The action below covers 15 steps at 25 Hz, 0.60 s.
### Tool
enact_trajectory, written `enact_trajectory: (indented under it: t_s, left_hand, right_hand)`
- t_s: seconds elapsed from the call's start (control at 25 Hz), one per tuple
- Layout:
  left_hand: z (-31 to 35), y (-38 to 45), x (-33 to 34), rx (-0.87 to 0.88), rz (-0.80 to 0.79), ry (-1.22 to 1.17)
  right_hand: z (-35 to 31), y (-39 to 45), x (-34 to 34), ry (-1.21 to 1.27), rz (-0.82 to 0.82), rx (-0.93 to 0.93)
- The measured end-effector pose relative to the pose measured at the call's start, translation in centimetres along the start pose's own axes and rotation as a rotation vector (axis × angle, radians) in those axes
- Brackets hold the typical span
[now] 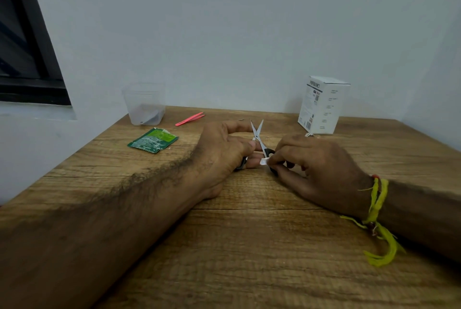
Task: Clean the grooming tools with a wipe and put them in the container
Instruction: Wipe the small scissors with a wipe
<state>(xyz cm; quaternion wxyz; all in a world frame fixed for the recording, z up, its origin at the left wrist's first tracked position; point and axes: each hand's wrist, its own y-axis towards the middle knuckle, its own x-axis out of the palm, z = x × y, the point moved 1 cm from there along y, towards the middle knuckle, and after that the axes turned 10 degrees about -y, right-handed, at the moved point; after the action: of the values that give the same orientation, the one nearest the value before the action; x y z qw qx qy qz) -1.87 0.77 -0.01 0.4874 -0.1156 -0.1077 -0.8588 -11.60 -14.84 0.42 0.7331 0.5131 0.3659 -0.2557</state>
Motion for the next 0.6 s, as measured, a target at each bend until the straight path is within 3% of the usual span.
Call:
enact_trajectory:
  t_s: [0.6]
  left_hand:
    - [-0.24, 0.30, -0.05, 0.020, -0.018, 0.019]
  right_hand:
    - [0.88, -0.52, -0.35, 0.071, -0.070, -0.003]
